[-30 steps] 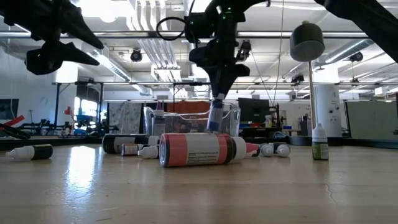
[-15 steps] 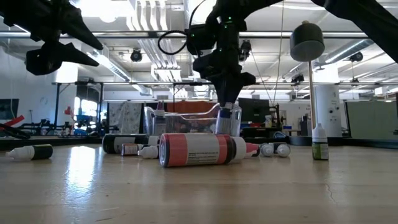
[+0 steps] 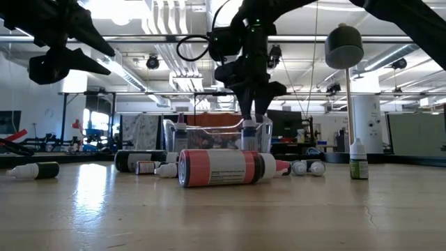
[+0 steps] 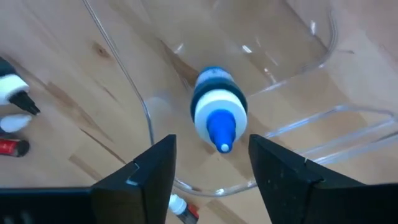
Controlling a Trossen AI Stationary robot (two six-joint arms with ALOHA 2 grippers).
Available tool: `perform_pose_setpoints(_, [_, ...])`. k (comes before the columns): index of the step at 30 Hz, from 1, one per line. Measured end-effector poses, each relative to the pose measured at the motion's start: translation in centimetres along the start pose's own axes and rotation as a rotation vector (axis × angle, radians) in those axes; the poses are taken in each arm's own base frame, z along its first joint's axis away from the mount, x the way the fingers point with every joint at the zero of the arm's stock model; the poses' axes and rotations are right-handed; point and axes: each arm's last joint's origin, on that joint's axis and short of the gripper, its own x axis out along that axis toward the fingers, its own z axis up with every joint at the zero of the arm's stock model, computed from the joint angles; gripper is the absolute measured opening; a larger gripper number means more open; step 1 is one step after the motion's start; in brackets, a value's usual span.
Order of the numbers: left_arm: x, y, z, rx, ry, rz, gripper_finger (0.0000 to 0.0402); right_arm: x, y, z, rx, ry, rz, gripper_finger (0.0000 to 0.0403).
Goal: Pick & Place food coloring
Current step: Put the large pink food coloring bottle into the transparent bin
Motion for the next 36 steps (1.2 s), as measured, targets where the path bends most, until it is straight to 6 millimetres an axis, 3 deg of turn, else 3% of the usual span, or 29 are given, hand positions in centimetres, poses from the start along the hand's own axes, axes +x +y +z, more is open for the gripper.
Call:
perform_pose_setpoints(4, [0.0,0.0,0.0,0.001,0.001,0.001,0.0147,-1.6,-0.1,-0.4,-0.003,-0.043,-0.002,0.0203])
perform_pose_setpoints(9, [0.0,0.0,0.0,0.003,0.001,0.002,0.0147,-6.2,0.5,-2.7,-0.071,-0.179,-0.007,0.0203])
perform_pose_setpoints(12, [0.0,0.0,0.0,0.002,0.001,0.001,0.0147,-8.8,2.0,-5.5,-0.258,-0.251,0.01,0.0203])
perform_pose_setpoints(15, [0.0,0.0,0.0,0.002,0.001,0.001,0.0147,-9.8,4.2,-9.1,-0.53,-0.258,0.017,0.0203])
perform_pose_setpoints(19, [0.0,0.0,0.0,0.006,0.001,0.0,0.0147,-7.5,6.8,-13.4,-0.844,-0.178,-0.011,0.0203])
perform_pose_setpoints(24, [0.0,0.0,0.0,0.005,0.0,0.0,0.0147,-2.8,9.4,-17.1,-1.025,-0.121,-0.023,0.0203])
perform_pose_setpoints(27, [0.0,0.0,0.0,-0.002,0.0,0.0,0.0147,-0.5,10.5,-18.4,-1.069,-0.152,0.002,0.0203])
perform_pose_setpoints(36, [0.0,0.0,-0.1,-0.001,0.019,-0.006,0.0147,3.8,13.5,-19.4,-1.124,-0.303,0.167,0.0203])
